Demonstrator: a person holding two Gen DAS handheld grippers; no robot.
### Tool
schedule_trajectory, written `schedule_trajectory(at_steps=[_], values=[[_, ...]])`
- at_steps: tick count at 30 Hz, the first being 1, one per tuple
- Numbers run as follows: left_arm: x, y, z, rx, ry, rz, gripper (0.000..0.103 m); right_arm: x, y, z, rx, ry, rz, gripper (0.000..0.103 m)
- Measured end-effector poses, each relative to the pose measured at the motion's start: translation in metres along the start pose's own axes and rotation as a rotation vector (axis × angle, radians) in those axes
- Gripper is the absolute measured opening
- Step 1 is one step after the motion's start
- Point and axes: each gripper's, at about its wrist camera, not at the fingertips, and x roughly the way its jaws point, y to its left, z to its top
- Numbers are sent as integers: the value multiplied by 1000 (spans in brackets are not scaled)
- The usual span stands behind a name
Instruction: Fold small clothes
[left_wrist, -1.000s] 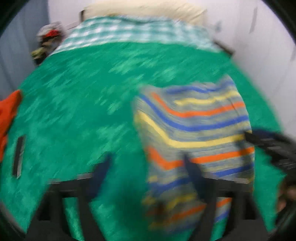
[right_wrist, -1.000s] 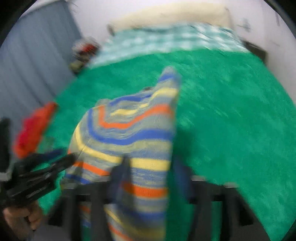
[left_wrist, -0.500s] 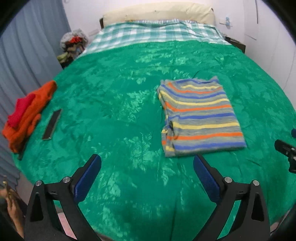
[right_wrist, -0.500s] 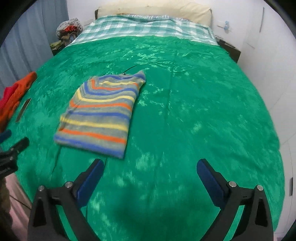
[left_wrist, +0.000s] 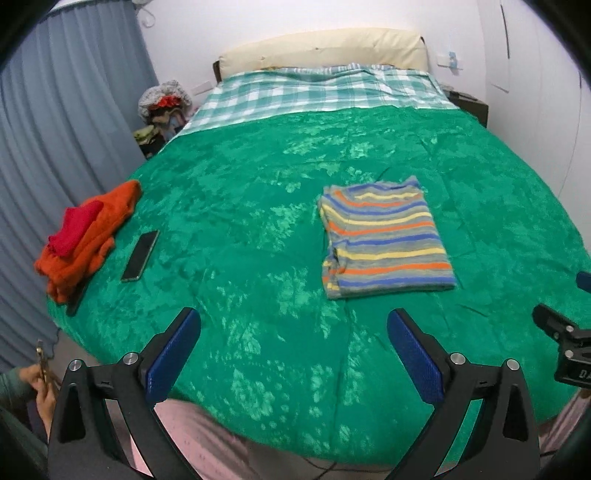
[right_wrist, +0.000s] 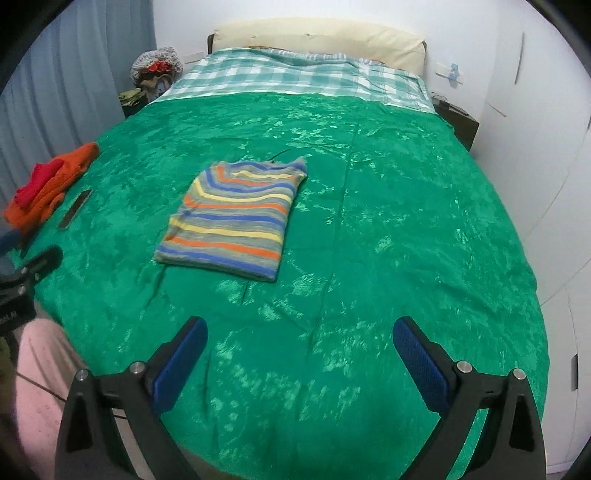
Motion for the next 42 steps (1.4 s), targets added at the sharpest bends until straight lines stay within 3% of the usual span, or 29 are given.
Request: schedule_trajectory(at_steps=[6, 12, 19, 22, 26, 30, 42], values=[[-18, -9, -12, 20, 76, -38, 101, -28, 7, -7, -5, -7, 7, 101], [-37, -5, -25, 12, 93, -26, 101, -57, 15, -15, -29, -5, 37, 102], [-52, 1, -32, 2, 124, -115, 103, -80, 28, -26, -65, 41, 77, 102], [-58, 1, -29, 8, 116, -108, 103, -91, 32, -27, -63, 40, 89, 102], [-68, 5, -24, -15, 130, -129, 103, -101, 40, -25, -93, 67, 47, 102], [-77, 5, -23, 8, 144, -89, 103, -112, 39, -24, -81, 81, 40, 102], [-76, -3, -21, 15, 146, -79, 103, -121, 33, -23, -68, 50, -24, 102]])
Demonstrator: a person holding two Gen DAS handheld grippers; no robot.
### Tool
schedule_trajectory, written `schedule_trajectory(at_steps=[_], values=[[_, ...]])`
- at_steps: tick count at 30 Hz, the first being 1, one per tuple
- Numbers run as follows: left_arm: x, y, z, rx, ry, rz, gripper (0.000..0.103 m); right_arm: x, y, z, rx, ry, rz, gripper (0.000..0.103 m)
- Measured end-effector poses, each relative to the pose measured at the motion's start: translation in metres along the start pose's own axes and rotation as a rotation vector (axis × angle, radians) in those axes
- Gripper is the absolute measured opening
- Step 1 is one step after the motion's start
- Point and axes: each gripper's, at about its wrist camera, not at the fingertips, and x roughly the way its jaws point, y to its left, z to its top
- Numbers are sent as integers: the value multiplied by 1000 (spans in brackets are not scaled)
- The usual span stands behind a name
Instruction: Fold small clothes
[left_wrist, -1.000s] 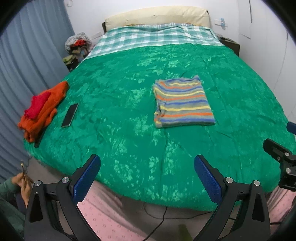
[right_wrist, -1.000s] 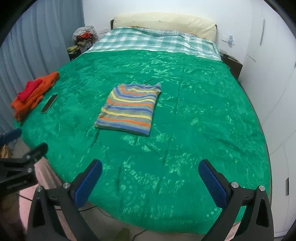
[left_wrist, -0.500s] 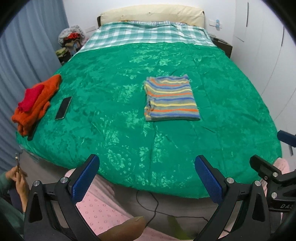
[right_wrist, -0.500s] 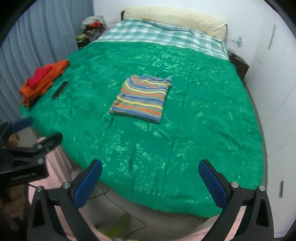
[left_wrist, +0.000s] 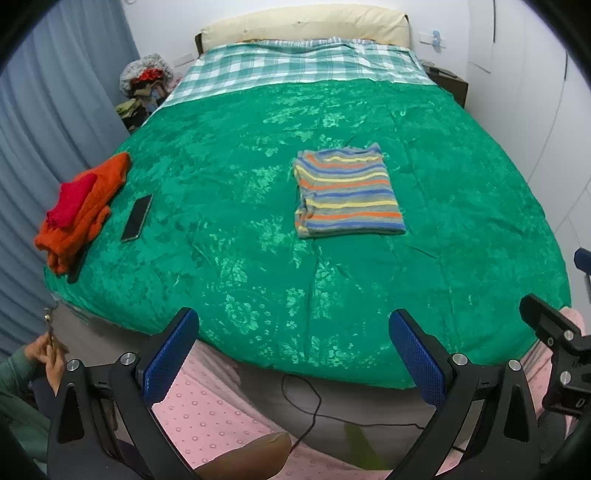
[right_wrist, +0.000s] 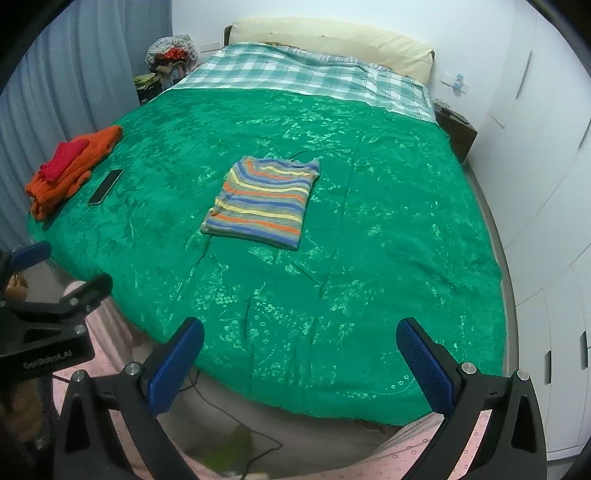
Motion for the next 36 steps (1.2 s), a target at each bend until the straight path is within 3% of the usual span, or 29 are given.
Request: schedule_trajectory(at_steps=[24, 30, 36], values=[[0, -3, 18, -14, -41, -32, 102, 2, -1, 16, -5, -40, -37, 102], [0, -2, 18, -22, -34, -77, 102, 3, -4, 17, 8, -38, -41, 102], [-4, -6, 16, -12, -56, -38, 102, 2, -7, 17, 22, -45, -43, 102]])
